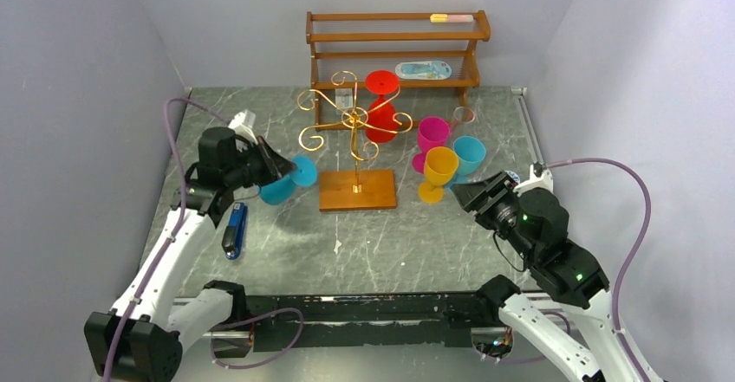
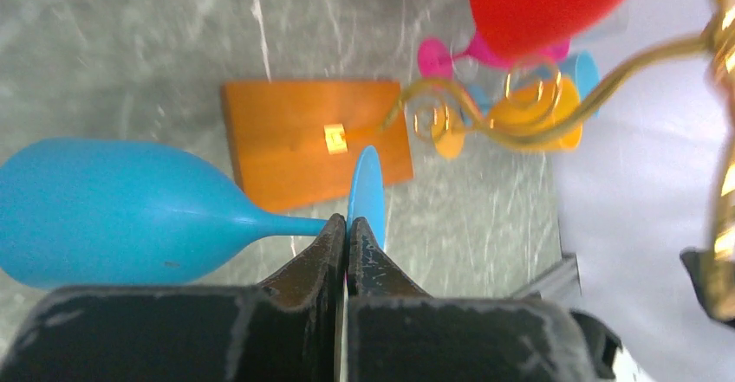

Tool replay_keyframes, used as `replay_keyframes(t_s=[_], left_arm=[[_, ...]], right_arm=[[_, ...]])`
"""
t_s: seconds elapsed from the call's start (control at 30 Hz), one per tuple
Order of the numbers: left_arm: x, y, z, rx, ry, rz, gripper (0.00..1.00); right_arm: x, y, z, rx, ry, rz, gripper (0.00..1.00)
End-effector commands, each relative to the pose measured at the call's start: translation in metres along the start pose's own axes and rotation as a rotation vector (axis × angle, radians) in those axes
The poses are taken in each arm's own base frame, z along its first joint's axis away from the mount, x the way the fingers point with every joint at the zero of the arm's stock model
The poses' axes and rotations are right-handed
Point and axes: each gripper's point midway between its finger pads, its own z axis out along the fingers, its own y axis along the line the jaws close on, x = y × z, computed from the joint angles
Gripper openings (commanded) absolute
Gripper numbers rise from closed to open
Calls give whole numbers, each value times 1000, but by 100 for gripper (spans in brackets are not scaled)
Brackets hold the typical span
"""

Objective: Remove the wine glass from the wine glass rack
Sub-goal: Place the wine glass at the center of the board.

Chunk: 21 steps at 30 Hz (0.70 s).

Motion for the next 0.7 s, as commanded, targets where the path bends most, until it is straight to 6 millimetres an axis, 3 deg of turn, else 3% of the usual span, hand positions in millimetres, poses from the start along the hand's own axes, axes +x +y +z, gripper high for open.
replay_keyframes(t_s=[0.0, 0.13, 0.37, 0.53, 0.67], left_arm=[[38, -16, 0, 77, 83, -9, 5], [59, -30, -13, 165, 102, -27, 5], [72, -65, -38, 378, 105, 23, 5], [69, -96, -44, 521, 80, 56, 5], [95, -104, -37, 530, 170, 91, 5]], right_arm=[[2, 0, 2, -5, 5, 4, 58], [-3, 6, -4, -40, -14, -6, 58], [-3, 28, -10, -184, -17, -40, 60], [12, 44, -5, -259, 67, -72, 61], [24, 55, -1, -306, 142, -106, 62]])
